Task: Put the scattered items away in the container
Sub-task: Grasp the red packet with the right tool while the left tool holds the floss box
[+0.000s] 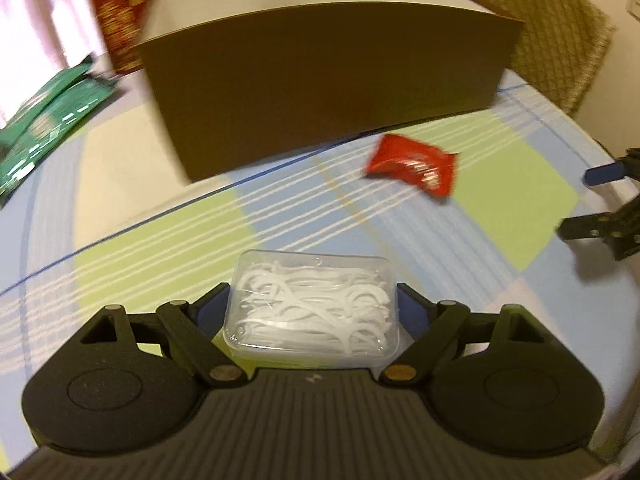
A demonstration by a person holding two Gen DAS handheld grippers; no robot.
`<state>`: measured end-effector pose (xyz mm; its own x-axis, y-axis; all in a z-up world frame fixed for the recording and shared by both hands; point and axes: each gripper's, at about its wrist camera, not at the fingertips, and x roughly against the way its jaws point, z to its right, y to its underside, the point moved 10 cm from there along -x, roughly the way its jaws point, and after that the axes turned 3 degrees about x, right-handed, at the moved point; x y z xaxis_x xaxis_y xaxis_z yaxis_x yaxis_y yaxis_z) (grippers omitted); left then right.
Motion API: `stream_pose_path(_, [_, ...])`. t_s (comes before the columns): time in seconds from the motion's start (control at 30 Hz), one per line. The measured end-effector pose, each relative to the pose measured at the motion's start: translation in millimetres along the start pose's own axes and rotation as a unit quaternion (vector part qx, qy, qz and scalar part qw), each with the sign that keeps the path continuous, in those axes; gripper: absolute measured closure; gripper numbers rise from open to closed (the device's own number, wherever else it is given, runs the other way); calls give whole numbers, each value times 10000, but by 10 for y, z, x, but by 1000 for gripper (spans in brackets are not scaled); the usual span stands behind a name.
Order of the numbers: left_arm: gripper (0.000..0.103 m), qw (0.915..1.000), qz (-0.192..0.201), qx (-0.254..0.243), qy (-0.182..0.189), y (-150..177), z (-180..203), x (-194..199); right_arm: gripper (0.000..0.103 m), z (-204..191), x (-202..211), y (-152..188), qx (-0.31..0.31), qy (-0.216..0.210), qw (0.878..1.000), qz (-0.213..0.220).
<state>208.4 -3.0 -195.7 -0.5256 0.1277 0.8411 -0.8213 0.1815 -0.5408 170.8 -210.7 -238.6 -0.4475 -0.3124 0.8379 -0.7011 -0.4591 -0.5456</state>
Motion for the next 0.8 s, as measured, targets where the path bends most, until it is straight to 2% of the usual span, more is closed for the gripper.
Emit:
stream_pose_path(0.27, [20, 9964, -153, 674, -490, 123, -430, 124, 0, -562, -152, -543, 688, -848, 9931, 424])
stream_pose_path(0.37, [20, 9940, -199, 896, -597, 159, -517, 141, 0, -702, -252, -746, 913, -898, 9903, 542])
stream_pose_path(0.43, [20, 9930, -210, 988, -617, 177, -563, 147, 27, -780, -366, -865, 1048, -977, 9883, 523])
stream_pose_path(0.6, [20, 9923, -187, 1031, -665, 163, -633, 166, 28, -875, -641, -987, 1254, -906, 9870, 434])
stream_pose_path(0.67, [20, 9920, -170, 1072, -645, 151, -641, 167, 51, -881, -710, -974, 1345, -871, 9865, 342])
stream_pose_path(0.7, [20, 9919, -164, 1089, -630, 148, -642, 167, 57, -880, -722, -939, 1375, -904, 9860, 253])
stream_pose_path(0.77, [20, 9919, -158, 1107, -604, 144, -637, 163, 58, -870, -707, -907, 1388, -930, 9857, 209])
stream_pose_path(0.8, [20, 9918, -166, 1113, -597, 142, -631, 157, 64, -860, -690, -888, 1413, -882, 9858, 197])
